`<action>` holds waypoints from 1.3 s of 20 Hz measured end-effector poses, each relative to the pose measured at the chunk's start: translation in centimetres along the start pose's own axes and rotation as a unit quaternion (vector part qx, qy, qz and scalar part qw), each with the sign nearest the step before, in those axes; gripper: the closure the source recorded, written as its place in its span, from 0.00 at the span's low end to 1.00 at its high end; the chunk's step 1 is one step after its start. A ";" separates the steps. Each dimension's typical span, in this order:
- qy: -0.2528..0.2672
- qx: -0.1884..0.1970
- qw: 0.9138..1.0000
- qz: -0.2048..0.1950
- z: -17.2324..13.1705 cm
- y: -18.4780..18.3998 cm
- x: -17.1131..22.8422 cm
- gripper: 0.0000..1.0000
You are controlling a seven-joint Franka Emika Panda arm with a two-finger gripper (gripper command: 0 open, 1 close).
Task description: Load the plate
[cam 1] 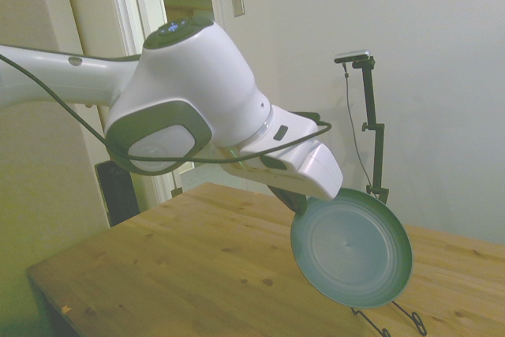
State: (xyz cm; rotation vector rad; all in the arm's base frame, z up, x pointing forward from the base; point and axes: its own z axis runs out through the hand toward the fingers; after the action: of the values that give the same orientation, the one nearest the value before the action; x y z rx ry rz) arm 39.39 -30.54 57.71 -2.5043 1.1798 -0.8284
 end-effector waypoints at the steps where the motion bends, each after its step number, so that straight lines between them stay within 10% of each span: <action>1: 0.000 0.008 1.000 -0.004 -0.4 -0.2 0.3 1.00; 26: 0.079 0.181 0.976 -0.095 1.8 1.4 -2.3 1.00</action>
State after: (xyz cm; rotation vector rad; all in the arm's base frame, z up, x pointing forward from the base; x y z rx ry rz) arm 38.46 -29.67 54.73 -2.3020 0.7531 -1.1915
